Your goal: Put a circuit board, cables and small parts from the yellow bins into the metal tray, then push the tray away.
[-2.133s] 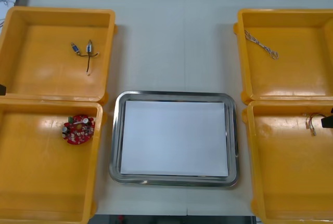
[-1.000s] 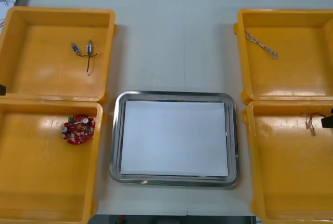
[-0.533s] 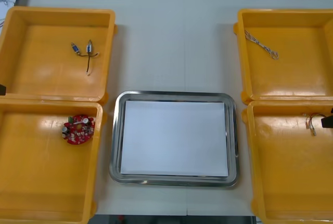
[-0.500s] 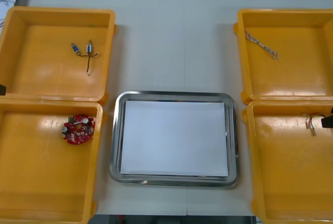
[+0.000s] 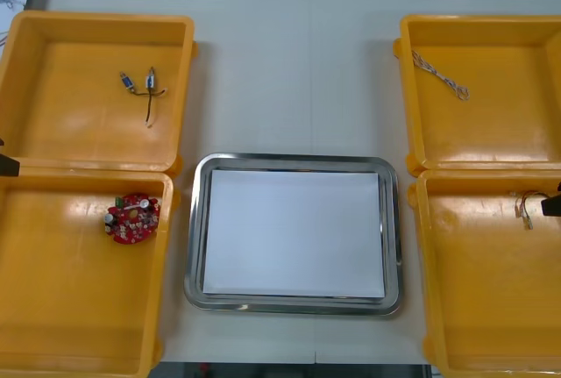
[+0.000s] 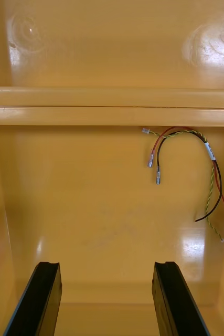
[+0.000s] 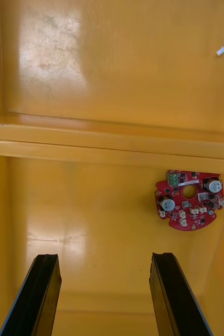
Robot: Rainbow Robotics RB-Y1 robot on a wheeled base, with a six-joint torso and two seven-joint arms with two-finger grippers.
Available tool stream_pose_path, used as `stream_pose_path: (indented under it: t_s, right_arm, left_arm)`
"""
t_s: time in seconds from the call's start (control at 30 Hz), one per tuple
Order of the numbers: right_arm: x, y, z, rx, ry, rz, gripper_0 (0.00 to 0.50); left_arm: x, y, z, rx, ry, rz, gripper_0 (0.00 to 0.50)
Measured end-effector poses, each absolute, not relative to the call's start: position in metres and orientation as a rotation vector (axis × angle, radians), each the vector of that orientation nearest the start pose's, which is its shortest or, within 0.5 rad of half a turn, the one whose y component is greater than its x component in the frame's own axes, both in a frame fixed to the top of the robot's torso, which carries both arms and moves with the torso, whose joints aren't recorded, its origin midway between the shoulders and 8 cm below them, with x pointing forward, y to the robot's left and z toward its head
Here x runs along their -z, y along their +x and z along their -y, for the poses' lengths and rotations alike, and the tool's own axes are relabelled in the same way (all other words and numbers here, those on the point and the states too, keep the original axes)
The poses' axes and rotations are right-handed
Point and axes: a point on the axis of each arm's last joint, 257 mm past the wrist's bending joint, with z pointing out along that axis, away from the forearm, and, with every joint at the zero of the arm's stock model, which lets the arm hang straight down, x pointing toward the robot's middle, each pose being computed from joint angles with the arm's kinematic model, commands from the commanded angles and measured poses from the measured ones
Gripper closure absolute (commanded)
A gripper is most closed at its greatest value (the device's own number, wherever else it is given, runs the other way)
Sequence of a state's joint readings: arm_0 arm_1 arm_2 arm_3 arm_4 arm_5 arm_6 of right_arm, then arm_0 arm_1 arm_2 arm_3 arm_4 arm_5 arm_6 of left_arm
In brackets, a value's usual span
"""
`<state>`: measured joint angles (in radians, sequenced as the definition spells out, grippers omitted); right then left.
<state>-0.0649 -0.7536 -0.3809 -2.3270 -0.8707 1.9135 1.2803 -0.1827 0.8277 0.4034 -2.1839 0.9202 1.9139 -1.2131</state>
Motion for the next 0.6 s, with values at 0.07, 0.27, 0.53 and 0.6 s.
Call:
stream_pose_path:
  t_s: [0.07,0.27,0.53,0.6]
  right_arm:
    - [0.161,0.350,0.366,0.017,-0.018,-2.639,0.000]
    - [0.160,0.352,0.370,0.034,-0.005,-2.631,0.000]
    - [0.160,0.368,0.381,0.046,0.047,-2.548,0.000]
    - [0.165,0.371,0.385,0.031,0.068,-2.542,0.000]
  left_arm:
    - [0.132,0.378,-0.388,0.022,-0.121,-2.619,0.000]
    - [0.147,0.375,-0.376,0.017,-0.071,-2.665,0.000]
    - [0.169,0.365,-0.369,0.018,-0.041,-2.717,0.000]
    - [0.173,0.367,-0.367,0.023,-0.036,-2.712,0.000]
